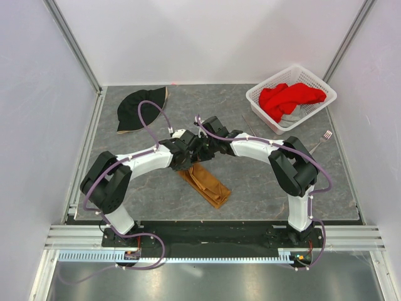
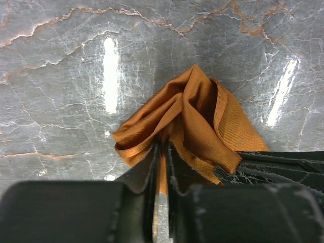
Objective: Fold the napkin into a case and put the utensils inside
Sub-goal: Grasp the top corner of the smaller rectangle folded napkin at the center of the board.
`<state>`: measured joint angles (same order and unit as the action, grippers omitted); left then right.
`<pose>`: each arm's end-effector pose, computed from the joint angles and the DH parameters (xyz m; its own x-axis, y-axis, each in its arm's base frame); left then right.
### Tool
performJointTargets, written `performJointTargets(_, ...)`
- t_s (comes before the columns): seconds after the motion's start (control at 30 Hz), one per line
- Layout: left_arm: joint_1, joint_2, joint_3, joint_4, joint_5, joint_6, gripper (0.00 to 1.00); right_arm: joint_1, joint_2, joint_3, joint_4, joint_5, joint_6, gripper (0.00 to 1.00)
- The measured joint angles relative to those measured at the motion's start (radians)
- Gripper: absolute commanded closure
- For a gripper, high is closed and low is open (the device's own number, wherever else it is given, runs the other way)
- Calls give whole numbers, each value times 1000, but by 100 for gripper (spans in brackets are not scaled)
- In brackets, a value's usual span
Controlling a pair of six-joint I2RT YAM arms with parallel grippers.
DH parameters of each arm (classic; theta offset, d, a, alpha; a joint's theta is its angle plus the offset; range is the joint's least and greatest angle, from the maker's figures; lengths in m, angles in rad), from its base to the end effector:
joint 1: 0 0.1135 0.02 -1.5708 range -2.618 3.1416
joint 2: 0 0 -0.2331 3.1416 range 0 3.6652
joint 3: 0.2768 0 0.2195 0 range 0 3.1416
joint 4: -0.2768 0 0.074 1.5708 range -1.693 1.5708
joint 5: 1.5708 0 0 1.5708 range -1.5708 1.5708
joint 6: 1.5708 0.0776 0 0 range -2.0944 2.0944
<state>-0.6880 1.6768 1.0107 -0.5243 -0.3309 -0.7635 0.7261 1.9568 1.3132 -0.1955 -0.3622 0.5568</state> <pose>0.2497 -0.1726 0.1251 -0.8690 -0.1322 -0.4768 -0.1294 0.9908 -0.0388 0.2888 0.2932 0.1417 -0.8940 -0.1329 -0.4279 -0.3833 0.7213 0.5769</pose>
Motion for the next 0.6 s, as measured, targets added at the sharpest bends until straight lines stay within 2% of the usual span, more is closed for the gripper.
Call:
performJointTargets(0.13, 0, 0, 0, 0, -3, 0, 98, 0, 0, -4, 3, 0, 2, 100)
performJointTargets(0.6, 2, -114, -57, 46, 47, 0, 98, 0, 3, -43, 72, -63, 57, 100)
